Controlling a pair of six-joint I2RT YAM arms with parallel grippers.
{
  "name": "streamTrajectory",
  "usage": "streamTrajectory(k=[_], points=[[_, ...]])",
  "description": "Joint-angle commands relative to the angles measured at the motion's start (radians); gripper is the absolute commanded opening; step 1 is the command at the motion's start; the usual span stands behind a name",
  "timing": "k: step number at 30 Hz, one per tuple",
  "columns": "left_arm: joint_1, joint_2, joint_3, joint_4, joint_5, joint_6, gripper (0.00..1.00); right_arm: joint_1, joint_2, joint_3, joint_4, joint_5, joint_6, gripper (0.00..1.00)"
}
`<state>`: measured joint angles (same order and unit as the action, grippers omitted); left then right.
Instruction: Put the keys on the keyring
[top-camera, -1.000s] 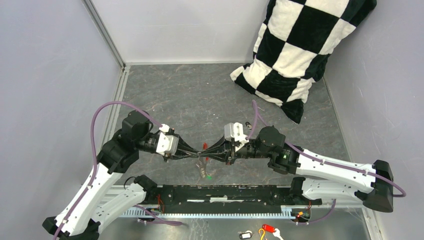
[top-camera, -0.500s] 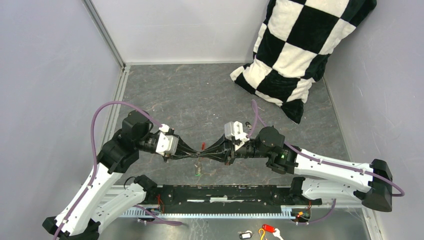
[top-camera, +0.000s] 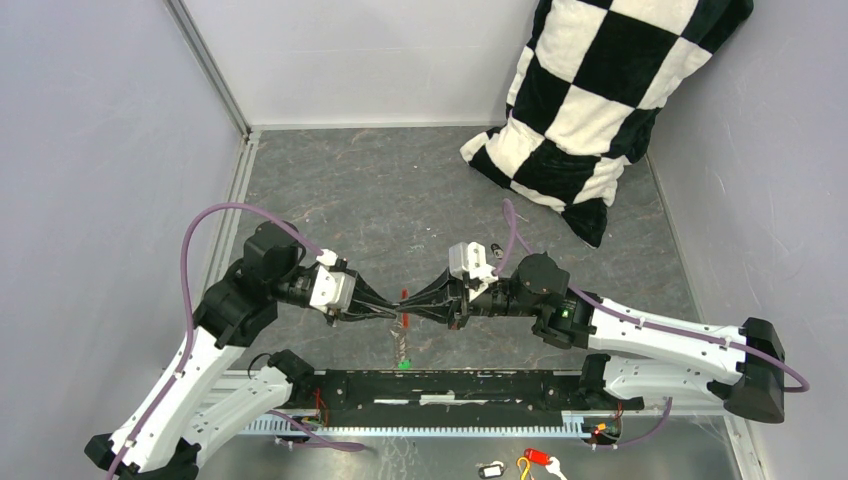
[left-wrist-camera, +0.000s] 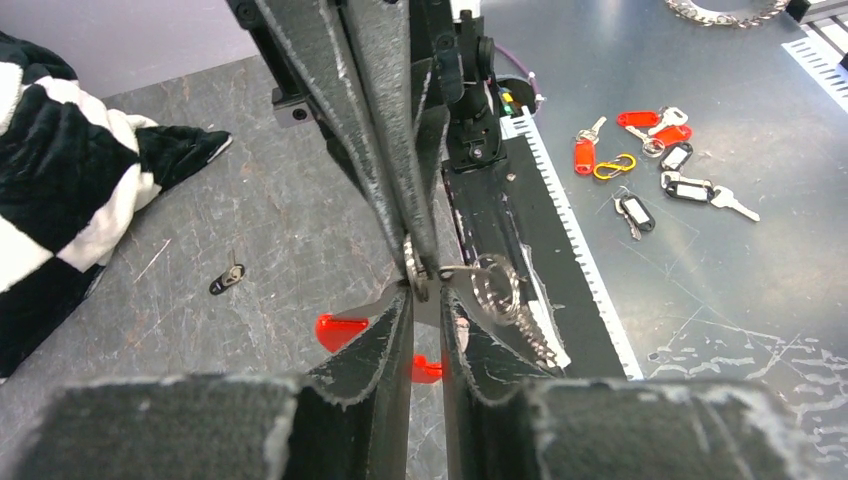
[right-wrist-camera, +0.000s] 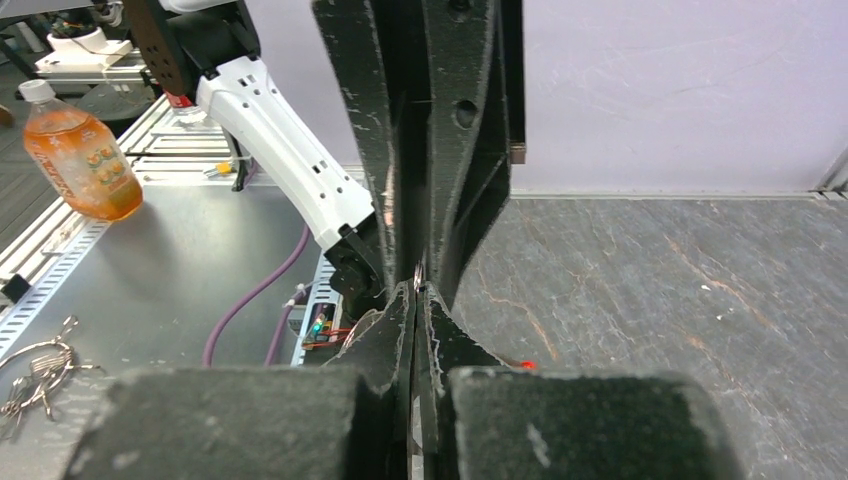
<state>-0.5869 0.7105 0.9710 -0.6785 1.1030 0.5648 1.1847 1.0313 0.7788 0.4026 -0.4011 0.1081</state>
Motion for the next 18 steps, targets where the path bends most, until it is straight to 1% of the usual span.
streamTrajectory(k=[1,8,15,18], points=[[-0.004,-0.006,0.006,0.028,0.049,-0.037,0.23,0.0,-0.013,0.001,0.048,0.055,-0.008,0.01],[-0.004,-0.008,0.005,0.028,0.049,-0.032,0.22,0.001,-0.012,0.002,0.047,0.058,-0.007,0.01],[-0.005,0.008,0.009,0.028,0.047,-0.018,0.12,0.001,-0.007,0.001,0.071,0.043,0.007,0.01],[-0.004,0.017,0.009,0.027,0.052,-0.016,0.1,0.0,-0.002,-0.001,0.091,0.032,0.019,0.01]])
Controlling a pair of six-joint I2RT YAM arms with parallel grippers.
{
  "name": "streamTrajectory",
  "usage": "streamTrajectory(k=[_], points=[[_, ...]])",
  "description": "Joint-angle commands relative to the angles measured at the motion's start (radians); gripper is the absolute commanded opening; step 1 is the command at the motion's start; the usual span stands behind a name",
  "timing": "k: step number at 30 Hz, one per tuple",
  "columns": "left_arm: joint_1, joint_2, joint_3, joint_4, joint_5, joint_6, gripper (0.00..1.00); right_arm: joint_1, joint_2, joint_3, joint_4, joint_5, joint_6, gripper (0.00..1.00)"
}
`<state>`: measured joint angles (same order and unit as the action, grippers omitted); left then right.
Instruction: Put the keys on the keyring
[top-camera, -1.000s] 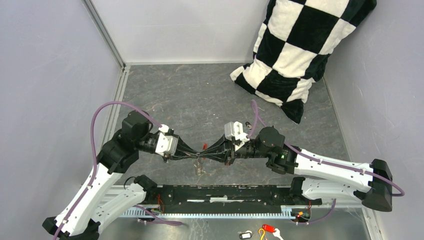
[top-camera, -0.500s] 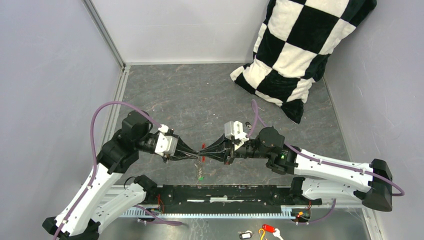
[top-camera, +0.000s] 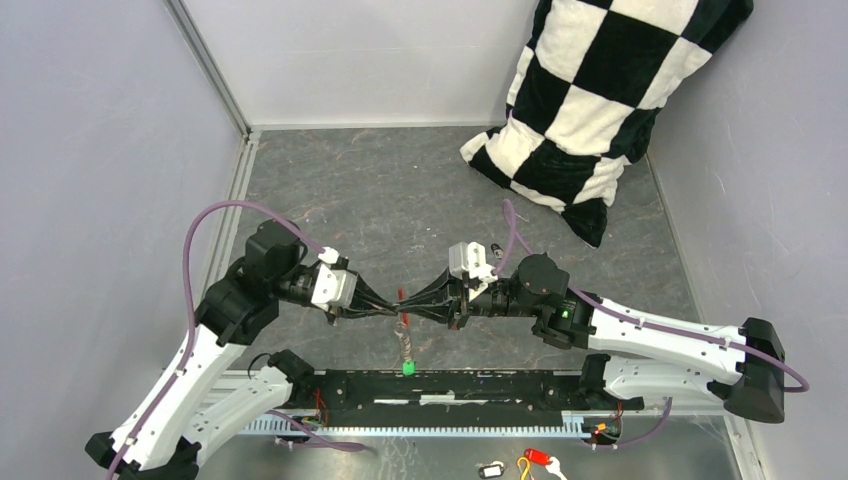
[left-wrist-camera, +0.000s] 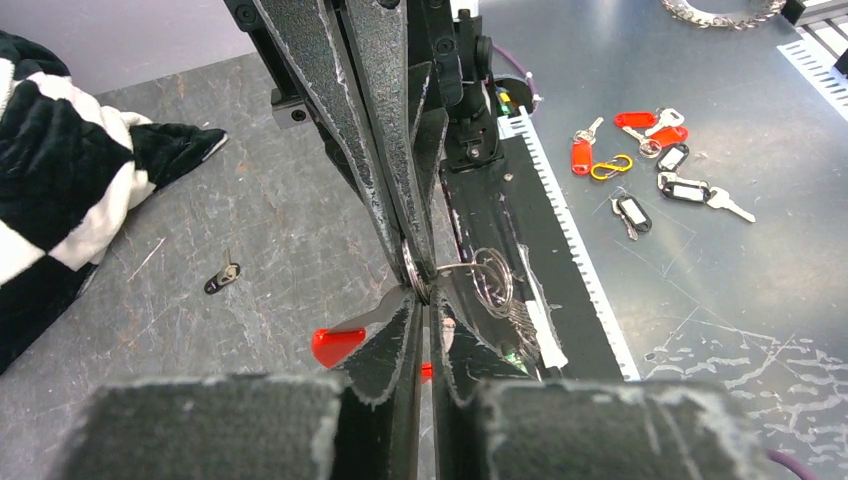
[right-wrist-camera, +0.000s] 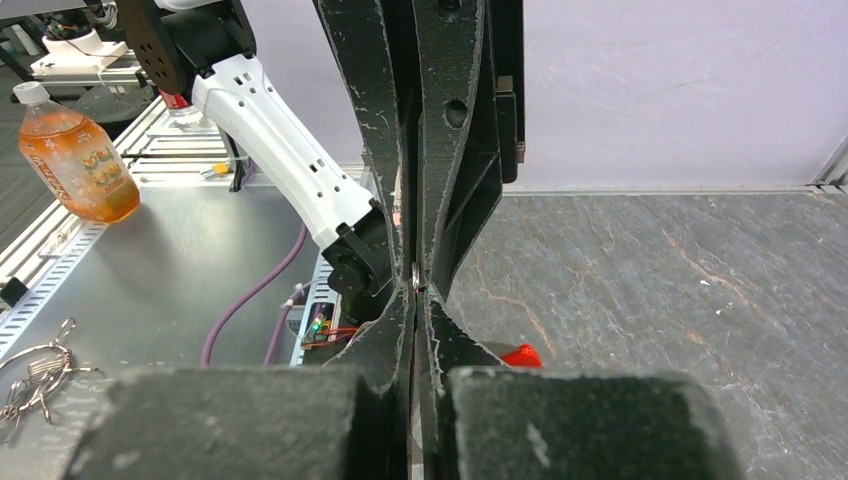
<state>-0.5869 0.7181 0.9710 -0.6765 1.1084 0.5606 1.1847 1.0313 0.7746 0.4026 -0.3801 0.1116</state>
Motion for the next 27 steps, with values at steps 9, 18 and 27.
streamTrajectory(k=[9,18,27], points=[[-0.004,0.01,-0.01,0.081,0.052,-0.005,0.02,0.002,-0.022,-0.024,0.141,-0.07,0.051,0.28],[-0.004,-0.066,-0.008,0.008,0.115,0.299,0.02,-0.002,-0.214,-0.069,-0.008,0.077,-0.046,0.59],[-0.004,-0.072,0.029,0.007,0.213,0.405,0.02,-0.004,-0.268,-0.081,-0.071,0.166,-0.075,0.54]])
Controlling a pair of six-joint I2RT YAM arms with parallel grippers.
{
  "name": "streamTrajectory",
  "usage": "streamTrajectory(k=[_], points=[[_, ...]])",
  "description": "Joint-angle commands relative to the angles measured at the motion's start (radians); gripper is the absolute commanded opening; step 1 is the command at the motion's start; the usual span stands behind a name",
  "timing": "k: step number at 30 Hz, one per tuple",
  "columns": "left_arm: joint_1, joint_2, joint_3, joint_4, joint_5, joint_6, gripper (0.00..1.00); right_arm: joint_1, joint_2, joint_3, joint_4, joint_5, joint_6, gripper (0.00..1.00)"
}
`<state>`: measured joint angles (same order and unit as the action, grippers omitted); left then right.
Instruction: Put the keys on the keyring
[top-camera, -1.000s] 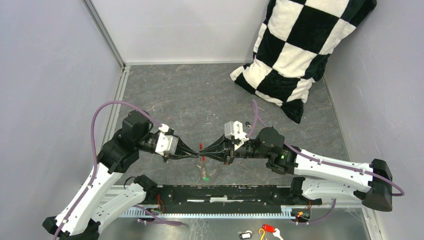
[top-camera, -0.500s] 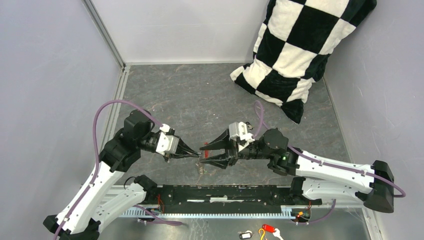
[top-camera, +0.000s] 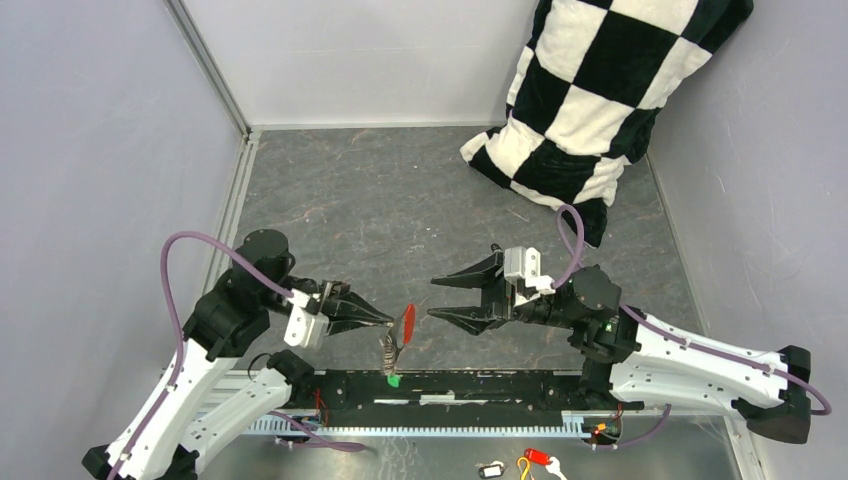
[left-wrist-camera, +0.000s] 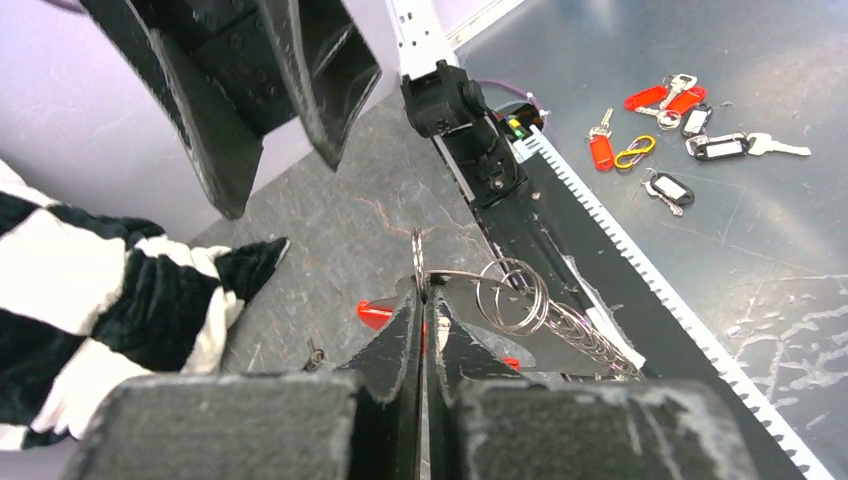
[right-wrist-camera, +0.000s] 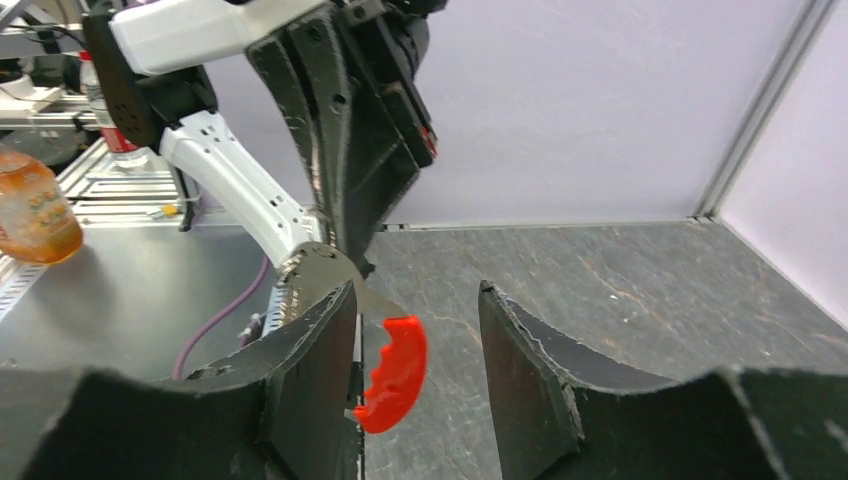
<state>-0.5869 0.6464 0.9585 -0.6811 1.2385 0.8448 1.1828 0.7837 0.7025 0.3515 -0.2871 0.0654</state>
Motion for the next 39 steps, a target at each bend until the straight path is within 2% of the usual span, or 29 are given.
streamTrajectory(k=[1,16,19,23,26,30,32,34,39], points=[[-0.004,-0.001,0.043,0.013,0.082,0.144,0.02,-0.002,-0.023,-0.016,-0.02,0.086,-0.031,0.53],[-0.004,-0.016,0.048,0.019,0.022,0.403,0.02,-0.005,-0.064,-0.065,-0.061,0.279,-0.057,0.58],[-0.004,-0.01,0.049,0.017,0.011,0.452,0.02,-0.007,-0.058,-0.064,-0.083,0.354,-0.057,0.59],[-0.004,0.0,0.049,0.018,0.011,0.442,0.02,-0.017,-0.018,-0.044,-0.167,0.489,-0.054,0.66],[-0.004,0.007,0.029,0.076,0.003,0.287,0.02,-0.077,0.041,-0.028,-0.257,0.557,-0.043,0.75],[-0.002,0.02,-0.046,0.176,-0.021,0.018,0.02,-0.192,0.117,-0.078,-0.309,0.565,-0.038,0.79],[-0.003,0.025,-0.091,0.273,-0.049,-0.134,0.02,-0.255,0.146,-0.133,-0.303,0.544,-0.034,0.79],[-0.001,0.032,-0.122,0.318,-0.068,-0.221,0.02,-0.336,0.176,-0.18,-0.283,0.503,-0.025,0.78],[0.001,0.043,-0.179,0.363,-0.072,-0.328,0.02,-0.483,0.219,-0.292,-0.208,0.448,-0.026,0.72]])
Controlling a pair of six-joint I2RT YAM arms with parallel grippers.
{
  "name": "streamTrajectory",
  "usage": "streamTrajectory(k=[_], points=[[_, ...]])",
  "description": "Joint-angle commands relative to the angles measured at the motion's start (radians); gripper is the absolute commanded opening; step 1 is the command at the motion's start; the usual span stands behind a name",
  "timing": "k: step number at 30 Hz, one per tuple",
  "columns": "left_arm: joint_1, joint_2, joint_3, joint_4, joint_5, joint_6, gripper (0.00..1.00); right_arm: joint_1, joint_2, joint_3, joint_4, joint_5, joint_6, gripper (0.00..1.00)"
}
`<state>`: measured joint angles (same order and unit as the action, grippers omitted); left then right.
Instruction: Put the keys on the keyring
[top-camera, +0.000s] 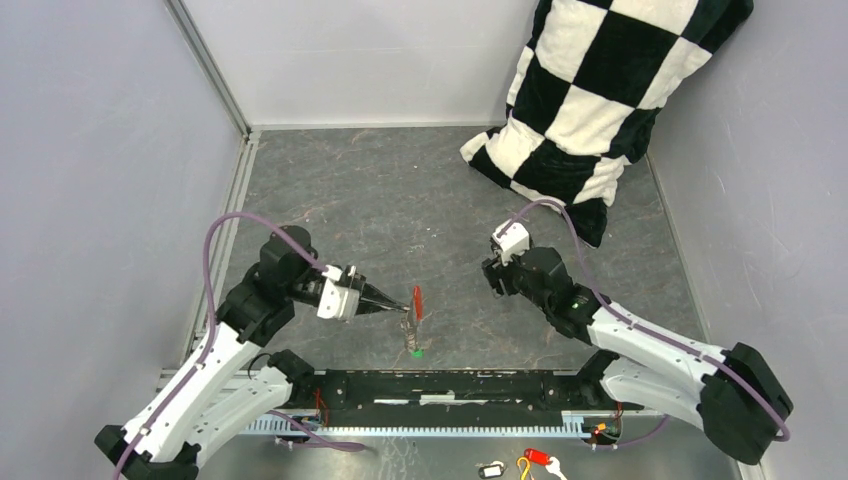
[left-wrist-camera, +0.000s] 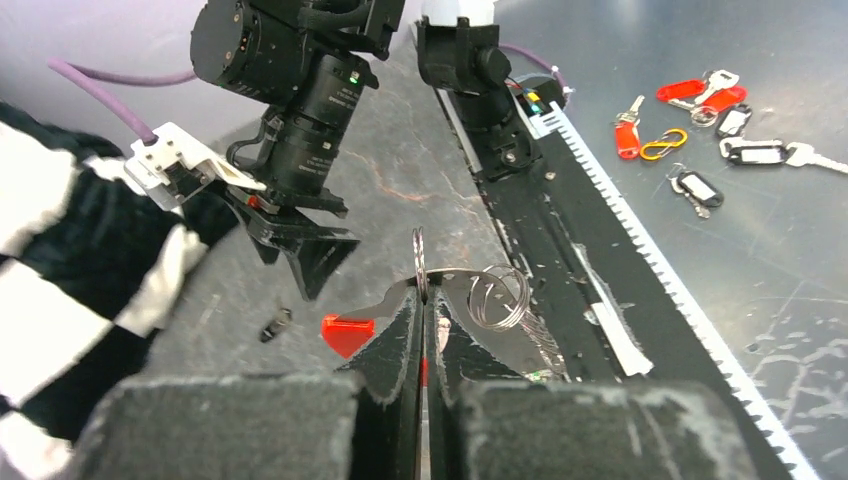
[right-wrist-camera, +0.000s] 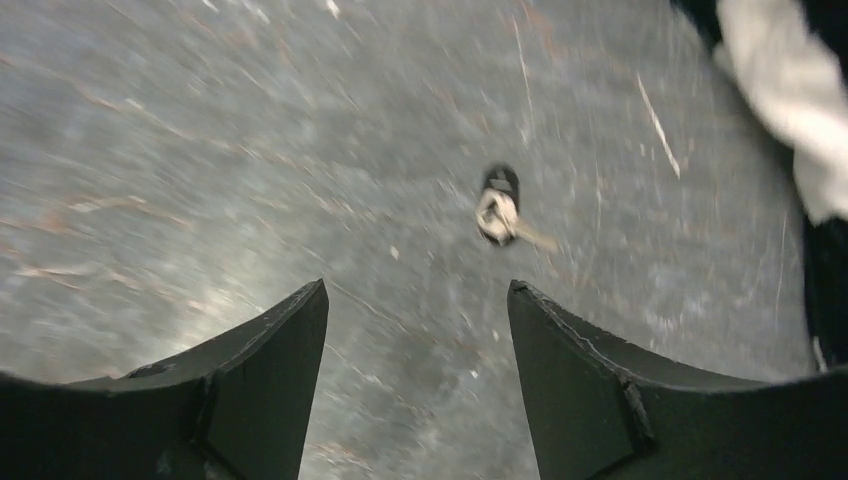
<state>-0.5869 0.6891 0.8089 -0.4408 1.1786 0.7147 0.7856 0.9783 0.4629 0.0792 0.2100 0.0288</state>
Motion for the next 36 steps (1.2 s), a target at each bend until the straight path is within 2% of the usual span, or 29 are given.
streamTrajectory(k=[1,7,12,18,20,28,36], points=[[0.001,-0.005,-0.042,0.123,-0.007,-0.198,0.02,-0.099,0.04,-0.061,0.078,-0.053,0.001,0.71],[0.001,-0.031,-0.091,0.121,0.013,-0.198,0.02,-0.164,0.219,-0.031,0.144,-0.071,-0.091,0.67],[0.001,-0.034,-0.083,0.089,0.023,-0.173,0.02,-0.232,0.36,0.026,0.179,-0.148,-0.098,0.63],[0.001,-0.043,-0.091,0.071,0.043,-0.153,0.02,-0.29,0.424,0.057,0.236,-0.207,-0.097,0.54],[0.001,-0.044,-0.086,0.072,0.049,-0.154,0.02,-0.316,0.439,0.07,0.247,-0.279,-0.102,0.52],[0.001,-0.045,-0.045,0.006,0.081,-0.117,0.02,-0.375,0.505,0.143,0.185,-0.412,-0.127,0.47],[0.001,-0.064,-0.032,-0.023,0.088,-0.103,0.02,-0.389,0.538,0.143,0.143,-0.442,-0.136,0.44]])
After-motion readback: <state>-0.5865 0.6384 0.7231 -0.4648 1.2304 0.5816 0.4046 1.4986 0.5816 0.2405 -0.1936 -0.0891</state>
